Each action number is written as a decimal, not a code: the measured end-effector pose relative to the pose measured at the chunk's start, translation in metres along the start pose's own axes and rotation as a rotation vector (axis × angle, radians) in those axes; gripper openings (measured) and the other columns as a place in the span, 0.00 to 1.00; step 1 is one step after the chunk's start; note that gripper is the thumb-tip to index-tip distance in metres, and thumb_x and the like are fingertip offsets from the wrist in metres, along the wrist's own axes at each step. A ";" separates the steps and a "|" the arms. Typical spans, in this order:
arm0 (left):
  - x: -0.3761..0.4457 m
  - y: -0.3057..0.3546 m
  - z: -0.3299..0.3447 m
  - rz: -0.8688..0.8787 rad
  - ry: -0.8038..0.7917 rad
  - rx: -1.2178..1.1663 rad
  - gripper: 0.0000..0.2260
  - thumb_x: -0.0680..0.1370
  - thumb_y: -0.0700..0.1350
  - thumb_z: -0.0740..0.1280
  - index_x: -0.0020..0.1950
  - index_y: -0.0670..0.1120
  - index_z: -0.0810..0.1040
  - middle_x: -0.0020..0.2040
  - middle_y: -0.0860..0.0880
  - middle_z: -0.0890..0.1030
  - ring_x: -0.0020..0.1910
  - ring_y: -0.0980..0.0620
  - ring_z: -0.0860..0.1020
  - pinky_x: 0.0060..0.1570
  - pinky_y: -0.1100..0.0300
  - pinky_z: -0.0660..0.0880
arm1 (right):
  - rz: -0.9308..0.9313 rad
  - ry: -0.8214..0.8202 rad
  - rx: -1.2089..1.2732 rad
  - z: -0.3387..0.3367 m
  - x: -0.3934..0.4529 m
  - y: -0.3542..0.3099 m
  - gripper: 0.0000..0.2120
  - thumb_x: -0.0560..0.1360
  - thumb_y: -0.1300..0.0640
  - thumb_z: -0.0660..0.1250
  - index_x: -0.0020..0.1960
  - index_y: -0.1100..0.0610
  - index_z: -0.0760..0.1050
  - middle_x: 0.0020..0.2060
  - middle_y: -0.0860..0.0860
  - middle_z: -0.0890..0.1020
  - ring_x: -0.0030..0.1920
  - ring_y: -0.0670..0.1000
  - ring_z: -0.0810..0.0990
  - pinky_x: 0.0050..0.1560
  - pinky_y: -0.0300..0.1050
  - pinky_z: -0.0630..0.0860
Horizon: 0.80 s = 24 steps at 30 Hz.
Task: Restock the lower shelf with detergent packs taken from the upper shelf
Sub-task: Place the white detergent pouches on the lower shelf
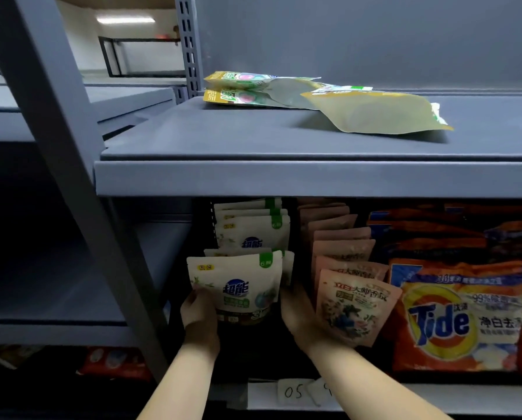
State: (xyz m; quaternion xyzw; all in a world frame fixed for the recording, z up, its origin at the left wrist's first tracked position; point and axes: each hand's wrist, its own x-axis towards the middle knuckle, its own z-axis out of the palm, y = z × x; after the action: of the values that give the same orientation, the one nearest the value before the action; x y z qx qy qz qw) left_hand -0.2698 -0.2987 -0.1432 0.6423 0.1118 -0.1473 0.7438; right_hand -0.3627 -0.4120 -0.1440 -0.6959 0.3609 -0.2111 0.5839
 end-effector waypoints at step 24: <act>0.021 -0.020 0.025 0.339 -0.320 0.264 0.26 0.73 0.39 0.73 0.69 0.41 0.70 0.63 0.41 0.78 0.61 0.44 0.77 0.61 0.44 0.75 | -0.121 0.075 -0.113 0.011 0.016 0.018 0.26 0.79 0.57 0.64 0.74 0.57 0.59 0.68 0.56 0.72 0.66 0.54 0.73 0.58 0.34 0.67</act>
State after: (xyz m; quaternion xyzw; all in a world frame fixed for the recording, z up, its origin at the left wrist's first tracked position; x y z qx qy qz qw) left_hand -0.2578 -0.3277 -0.1654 0.7117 -0.1365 -0.1338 0.6760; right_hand -0.3493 -0.4181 -0.1662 -0.7398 0.3511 -0.2512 0.5161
